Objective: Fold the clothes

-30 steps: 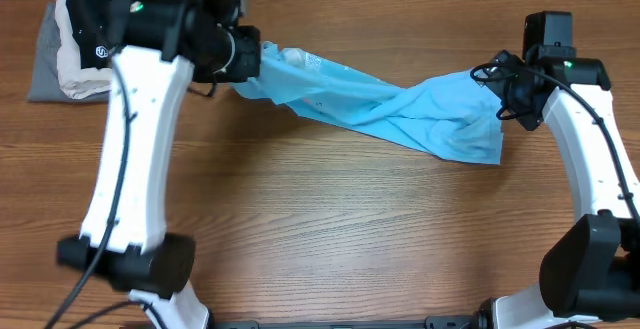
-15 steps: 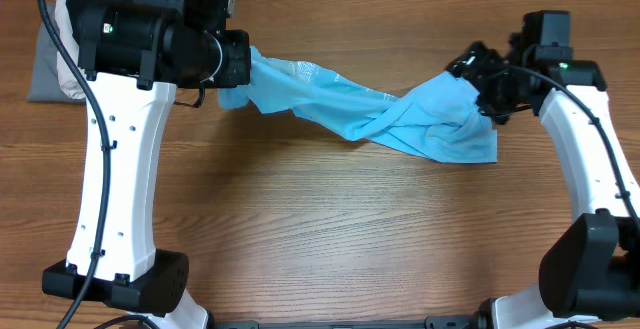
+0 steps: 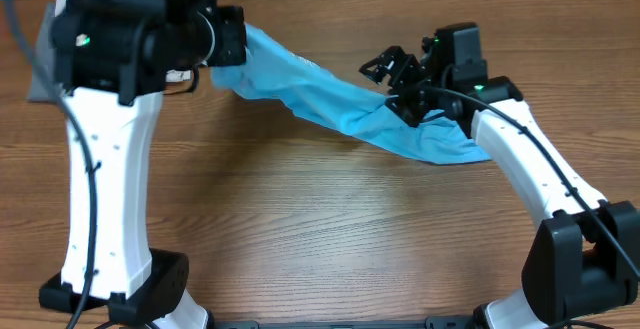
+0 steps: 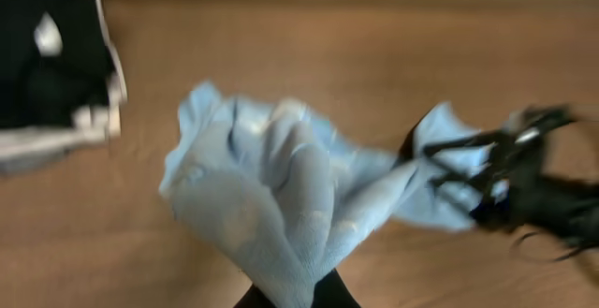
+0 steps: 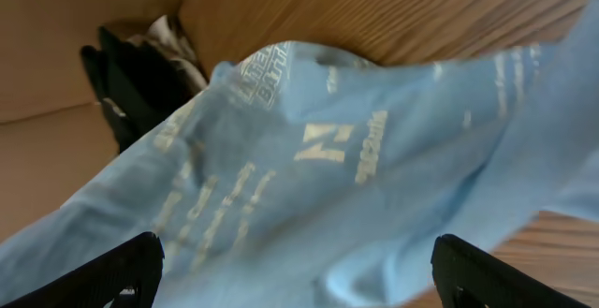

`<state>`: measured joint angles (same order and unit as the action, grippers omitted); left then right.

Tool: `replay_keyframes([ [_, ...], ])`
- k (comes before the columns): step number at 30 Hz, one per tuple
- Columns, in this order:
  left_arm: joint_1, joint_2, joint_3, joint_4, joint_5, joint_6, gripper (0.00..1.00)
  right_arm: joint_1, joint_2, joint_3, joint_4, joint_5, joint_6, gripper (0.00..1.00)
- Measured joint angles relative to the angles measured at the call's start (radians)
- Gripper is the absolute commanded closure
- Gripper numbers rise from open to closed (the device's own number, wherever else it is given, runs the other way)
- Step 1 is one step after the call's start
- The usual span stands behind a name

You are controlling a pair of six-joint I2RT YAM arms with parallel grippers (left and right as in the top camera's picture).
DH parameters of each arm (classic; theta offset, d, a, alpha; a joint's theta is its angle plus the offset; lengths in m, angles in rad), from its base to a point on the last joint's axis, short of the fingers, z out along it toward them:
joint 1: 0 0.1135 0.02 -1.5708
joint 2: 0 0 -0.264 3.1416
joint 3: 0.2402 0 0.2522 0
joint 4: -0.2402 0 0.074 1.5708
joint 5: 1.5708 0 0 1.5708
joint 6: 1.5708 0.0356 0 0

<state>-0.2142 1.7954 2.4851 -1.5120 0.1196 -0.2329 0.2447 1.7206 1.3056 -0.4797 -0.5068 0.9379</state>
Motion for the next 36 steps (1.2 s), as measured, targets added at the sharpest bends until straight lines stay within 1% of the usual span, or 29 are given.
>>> replay_keyframes([
  [5,0.0,-0.009,0.113,-0.01,0.0,0.0,0.96,0.08,0.0,-0.003,0.072,-0.003,0.088,0.04],
  [9,0.0,-0.013,0.124,-0.014,0.0,0.0,0.96,0.125,0.0,-0.004,0.156,-0.017,0.156,0.04],
  [13,0.0,-0.013,0.124,-0.014,-0.001,0.0,0.96,0.129,0.0,-0.004,0.213,-0.048,0.212,0.04],
  [16,0.0,-0.013,0.124,-0.019,-0.014,0.0,0.95,0.127,0.0,-0.004,0.217,-0.067,0.2,0.04],
  [18,0.0,-0.013,0.124,-0.035,-0.043,-0.002,0.95,0.123,0.0,-0.004,0.217,-0.074,0.131,0.04],
  [20,0.0,-0.013,0.124,-0.054,-0.085,-0.006,0.94,0.12,0.0,-0.004,0.205,-0.069,0.024,0.05],
  [24,0.005,-0.005,0.124,-0.105,-0.177,-0.031,0.93,0.115,0.0,-0.004,0.114,-0.011,-0.252,0.08],
  [28,0.037,0.028,0.124,-0.147,-0.228,-0.053,0.94,0.115,0.0,-0.004,0.029,0.056,-0.539,0.11],
  [31,0.077,0.061,0.124,-0.165,-0.24,-0.061,0.95,0.118,0.0,-0.004,0.002,0.074,-0.66,0.21],
  [32,0.09,0.069,0.124,-0.166,-0.24,-0.064,0.95,0.124,0.0,-0.004,-0.011,0.084,-0.726,0.22],
  [36,0.13,0.083,0.124,-0.166,-0.238,-0.072,0.94,0.184,0.003,-0.005,-0.019,0.101,-0.832,0.24],
])
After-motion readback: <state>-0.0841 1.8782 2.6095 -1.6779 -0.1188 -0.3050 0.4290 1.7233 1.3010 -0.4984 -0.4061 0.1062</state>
